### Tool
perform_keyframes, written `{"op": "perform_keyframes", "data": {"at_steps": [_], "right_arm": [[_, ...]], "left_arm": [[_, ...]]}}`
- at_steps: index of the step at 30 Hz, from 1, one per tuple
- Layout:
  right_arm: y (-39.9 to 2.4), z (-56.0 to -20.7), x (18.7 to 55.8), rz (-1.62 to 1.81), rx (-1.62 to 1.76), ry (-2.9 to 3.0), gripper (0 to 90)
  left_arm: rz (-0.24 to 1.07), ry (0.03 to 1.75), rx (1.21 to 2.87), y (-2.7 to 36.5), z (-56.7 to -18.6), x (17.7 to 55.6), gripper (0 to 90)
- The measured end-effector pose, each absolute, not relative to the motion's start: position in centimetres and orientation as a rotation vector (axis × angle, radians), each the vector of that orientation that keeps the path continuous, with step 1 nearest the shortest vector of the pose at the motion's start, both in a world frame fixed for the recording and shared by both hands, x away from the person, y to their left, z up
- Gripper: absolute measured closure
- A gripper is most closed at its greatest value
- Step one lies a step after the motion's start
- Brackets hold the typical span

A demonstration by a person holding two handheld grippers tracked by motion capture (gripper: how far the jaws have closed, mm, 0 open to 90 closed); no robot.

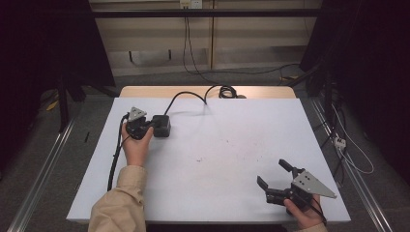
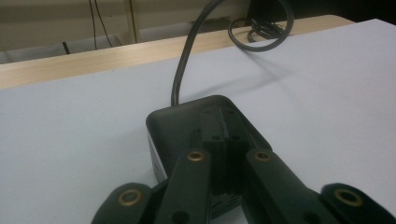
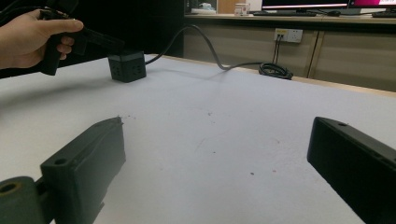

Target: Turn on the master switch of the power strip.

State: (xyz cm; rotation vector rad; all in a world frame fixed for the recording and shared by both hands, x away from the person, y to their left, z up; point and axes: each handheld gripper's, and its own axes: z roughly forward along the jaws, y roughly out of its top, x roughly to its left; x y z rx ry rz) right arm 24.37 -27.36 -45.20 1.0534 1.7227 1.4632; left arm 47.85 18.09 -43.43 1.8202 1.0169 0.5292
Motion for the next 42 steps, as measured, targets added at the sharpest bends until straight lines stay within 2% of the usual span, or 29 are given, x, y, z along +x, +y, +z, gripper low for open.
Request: {"op": "perform_keyframes", "data": {"at_steps": [42], "right_arm": [[-27.42, -45.11, 24.26, 1.468, 1.051, 1.719, 3.7]], "left_arm": [[0.542, 1.045, 1.829, 17.72, -43.3, 47.76, 90.0]]}}
